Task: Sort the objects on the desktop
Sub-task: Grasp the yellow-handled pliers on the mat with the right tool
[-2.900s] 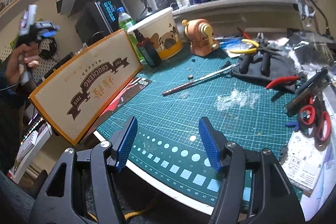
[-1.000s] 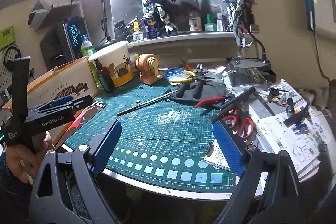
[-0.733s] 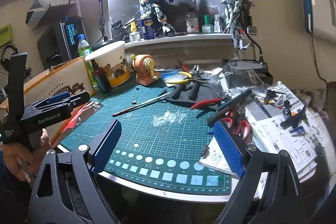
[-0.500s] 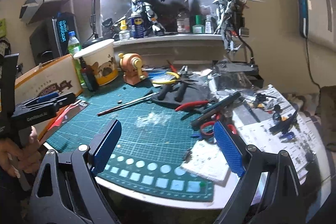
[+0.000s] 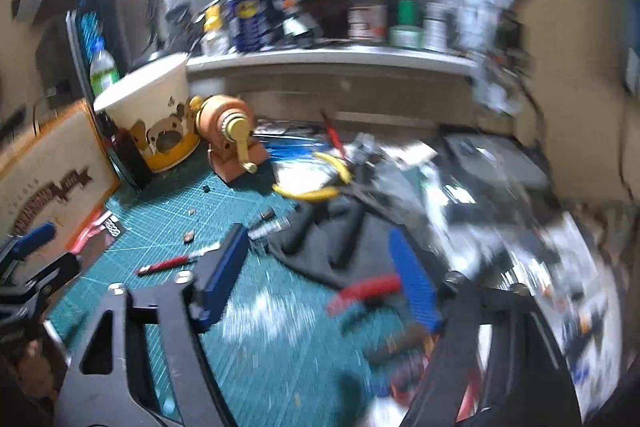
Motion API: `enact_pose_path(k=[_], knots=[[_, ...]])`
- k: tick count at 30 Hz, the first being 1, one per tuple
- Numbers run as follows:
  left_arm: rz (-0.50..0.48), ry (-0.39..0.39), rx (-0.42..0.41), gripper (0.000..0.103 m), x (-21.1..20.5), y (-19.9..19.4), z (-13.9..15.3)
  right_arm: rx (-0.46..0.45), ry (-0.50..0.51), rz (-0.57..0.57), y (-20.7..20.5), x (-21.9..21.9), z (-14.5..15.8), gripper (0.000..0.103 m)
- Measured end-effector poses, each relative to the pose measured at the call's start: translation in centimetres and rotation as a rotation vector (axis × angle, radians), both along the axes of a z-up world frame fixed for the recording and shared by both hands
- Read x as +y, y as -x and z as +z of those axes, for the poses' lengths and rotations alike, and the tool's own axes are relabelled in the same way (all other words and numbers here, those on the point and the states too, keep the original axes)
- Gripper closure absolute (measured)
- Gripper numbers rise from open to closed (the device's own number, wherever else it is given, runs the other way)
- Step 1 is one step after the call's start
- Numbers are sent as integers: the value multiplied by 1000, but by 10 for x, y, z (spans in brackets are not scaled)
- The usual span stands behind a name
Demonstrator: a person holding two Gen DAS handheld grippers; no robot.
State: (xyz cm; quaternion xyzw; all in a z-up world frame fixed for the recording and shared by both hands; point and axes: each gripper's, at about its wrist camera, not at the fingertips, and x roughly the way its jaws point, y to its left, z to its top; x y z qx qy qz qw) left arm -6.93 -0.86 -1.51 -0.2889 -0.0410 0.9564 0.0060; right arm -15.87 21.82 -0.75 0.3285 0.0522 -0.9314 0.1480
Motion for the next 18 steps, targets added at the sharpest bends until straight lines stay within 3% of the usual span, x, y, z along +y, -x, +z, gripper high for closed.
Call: enact_pose_path(k=[6, 8, 11, 13, 18], knots=[[10, 6, -20, 12, -10, 8, -4, -23, -502, 229, 55, -82, -52, 58], [19, -6, -28, 12, -15, 10, -7, -31, -592, 260, 67, -92, -70, 66], [27, -32, -46, 12, -23, 13, -11, 4, -632, 269, 75, -98, -80, 67], [30, -41, -55, 12, -27, 13, -13, 14, -663, 265, 77, -101, -84, 79], [25, -46, -68, 12, -28, 14, -16, 71, -679, 249, 69, -98, -73, 88]])
